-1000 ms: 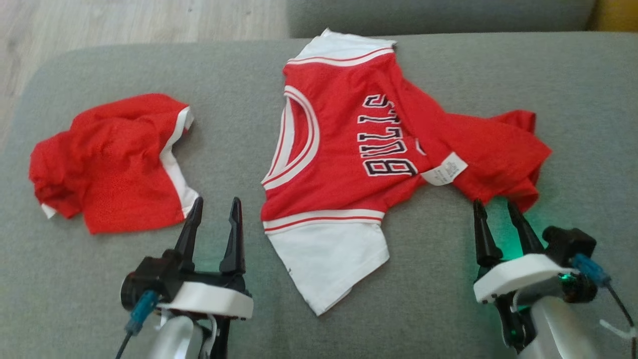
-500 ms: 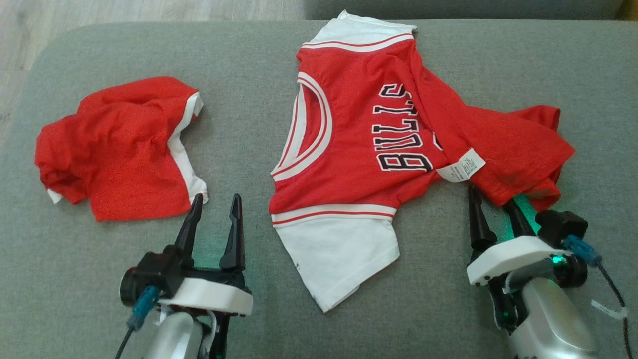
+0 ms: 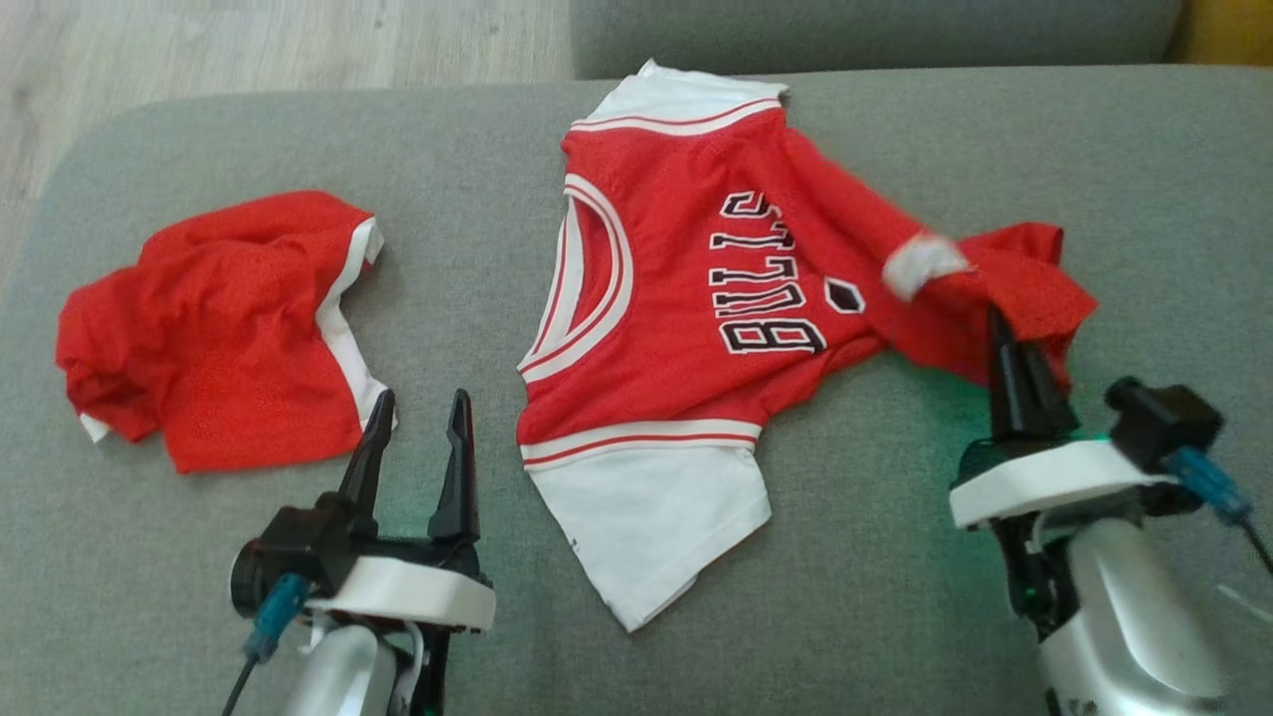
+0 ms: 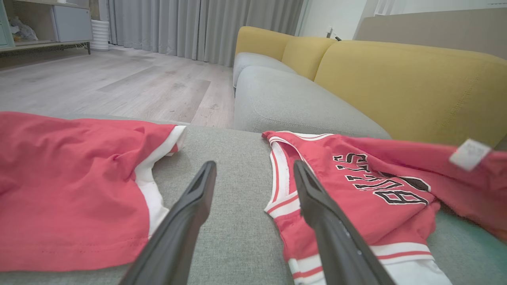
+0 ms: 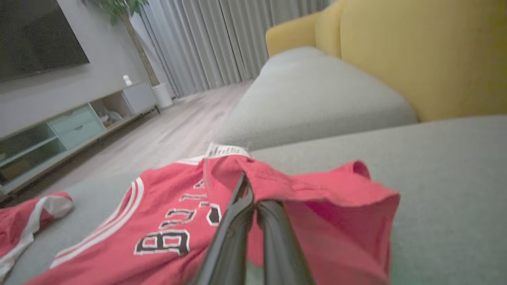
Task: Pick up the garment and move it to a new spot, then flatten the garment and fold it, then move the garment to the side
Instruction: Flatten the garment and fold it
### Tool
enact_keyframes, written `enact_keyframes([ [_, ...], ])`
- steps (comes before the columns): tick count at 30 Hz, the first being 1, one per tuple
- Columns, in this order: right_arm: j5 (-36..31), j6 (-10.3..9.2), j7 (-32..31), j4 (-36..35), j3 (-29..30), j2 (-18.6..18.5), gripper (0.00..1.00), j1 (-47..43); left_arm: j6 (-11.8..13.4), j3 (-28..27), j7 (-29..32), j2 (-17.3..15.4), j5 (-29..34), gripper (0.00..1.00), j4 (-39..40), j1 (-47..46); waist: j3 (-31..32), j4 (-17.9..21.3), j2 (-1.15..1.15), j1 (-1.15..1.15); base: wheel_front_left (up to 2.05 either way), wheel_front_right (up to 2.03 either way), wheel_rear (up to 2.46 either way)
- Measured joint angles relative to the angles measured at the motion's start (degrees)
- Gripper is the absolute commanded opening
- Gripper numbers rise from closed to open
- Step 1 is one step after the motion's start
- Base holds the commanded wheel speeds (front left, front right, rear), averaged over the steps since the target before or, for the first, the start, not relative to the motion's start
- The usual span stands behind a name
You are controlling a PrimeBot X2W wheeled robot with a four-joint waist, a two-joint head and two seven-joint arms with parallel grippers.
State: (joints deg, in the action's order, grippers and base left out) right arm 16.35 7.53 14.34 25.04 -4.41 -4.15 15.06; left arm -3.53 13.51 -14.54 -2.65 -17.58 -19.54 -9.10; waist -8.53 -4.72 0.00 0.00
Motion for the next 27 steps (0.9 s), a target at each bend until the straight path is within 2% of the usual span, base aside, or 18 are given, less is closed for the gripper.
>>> enact_keyframes([
  [1, 0.0, 0.0, 0.0, 0.0, 0.0, 0.0, 0.0, 0.0, 0.0, 0.0, 0.0, 0.0, 0.0, 1.0, 0.0, 0.0, 0.0, 0.0, 0.0, 0.0, 0.0, 0.0, 0.0],
  [4, 0.5, 0.0, 0.0, -6.5, 0.9, -0.2, 0.0, -1.9, 0.0, 0.1, 0.0, 0.0, 0.0, 1.0, 0.0, 0.2, 0.7, 0.2, 0.0, 0.0, 0.0, 0.0, 0.0],
  [8, 0.2, 0.0, -0.6, -12.2, 1.9, -2.0, 0.0, -1.5, 0.0, 0.4, 0.0, 0.0, 0.0, 1.0, 0.4, 0.2, 0.2, -0.6, 0.0, 0.0, 0.0, 0.0, 0.0],
  [14, -1.8, 0.0, -7.0, -15.2, 6.3, -5.5, 0.0, 7.0, 0.0, 1.6, 0.0, 0.0, -0.2, 1.0, 1.0, 0.0, -2.1, -2.7, 0.0, 0.0, 0.0, 0.0, 0.0],
  [20, -4.4, 0.0, -12.1, -12.2, 7.2, -12.2, 0.0, 21.9, 0.0, 3.6, 0.0, 0.0, -1.7, 1.0, 1.1, -2.5, -5.2, -6.2, 0.0, 0.01, 0.0, 0.0, 0.0],
  [23, -7.0, 0.0, -13.7, -7.8, 7.4, -15.6, 0.0, 28.6, 0.0, 4.5, 0.0, 0.0, -2.7, 1.0, 1.3, -4.1, -6.7, -8.5, 0.0, 0.01, 0.0, 0.0, 0.0],
  [27, -9.4, 0.0, -14.4, 0.9, 8.4, -17.1, 0.0, 36.9, 0.0, 5.8, 0.0, 0.1, -3.8, 1.0, 1.3, -4.8, -8.7, -11.4, 0.0, 0.02, 0.0, 0.0, 0.0],
])
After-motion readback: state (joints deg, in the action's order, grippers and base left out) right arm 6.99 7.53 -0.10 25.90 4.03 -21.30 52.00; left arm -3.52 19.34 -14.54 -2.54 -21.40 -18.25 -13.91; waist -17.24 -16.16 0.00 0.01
